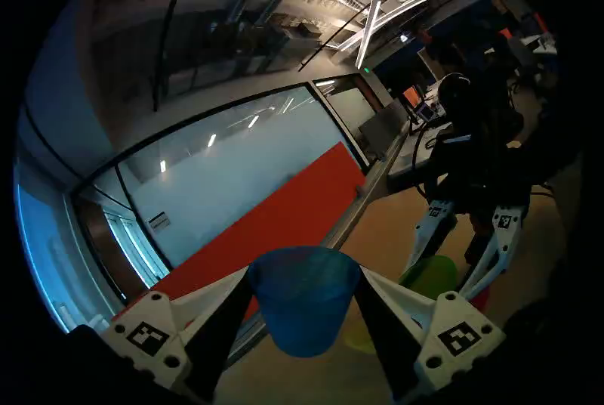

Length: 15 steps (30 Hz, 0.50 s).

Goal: Pour water

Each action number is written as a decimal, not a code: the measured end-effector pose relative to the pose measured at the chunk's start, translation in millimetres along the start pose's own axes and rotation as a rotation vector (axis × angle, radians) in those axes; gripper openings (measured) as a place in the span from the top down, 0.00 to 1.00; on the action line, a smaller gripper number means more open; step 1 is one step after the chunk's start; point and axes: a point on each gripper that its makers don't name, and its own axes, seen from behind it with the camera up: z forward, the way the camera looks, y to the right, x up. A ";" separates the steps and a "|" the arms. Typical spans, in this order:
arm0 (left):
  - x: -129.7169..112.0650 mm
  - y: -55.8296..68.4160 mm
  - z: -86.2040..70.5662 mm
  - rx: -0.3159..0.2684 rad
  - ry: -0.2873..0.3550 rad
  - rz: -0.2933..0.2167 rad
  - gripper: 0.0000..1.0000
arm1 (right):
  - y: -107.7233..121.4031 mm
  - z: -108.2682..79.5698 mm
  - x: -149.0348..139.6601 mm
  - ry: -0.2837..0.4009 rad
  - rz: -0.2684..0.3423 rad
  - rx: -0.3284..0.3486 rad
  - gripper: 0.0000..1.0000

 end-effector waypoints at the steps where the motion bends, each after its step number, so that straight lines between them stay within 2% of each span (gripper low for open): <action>1: 0.3 0.1 0.2 0.001 -0.001 0.007 0.12 | -1.0 0.6 0.0 0.000 0.000 0.002 0.09; 15: 9.6 -0.1 0.7 0.018 -0.001 0.105 0.12 | -9.2 6.3 2.9 0.001 -0.007 0.029 0.09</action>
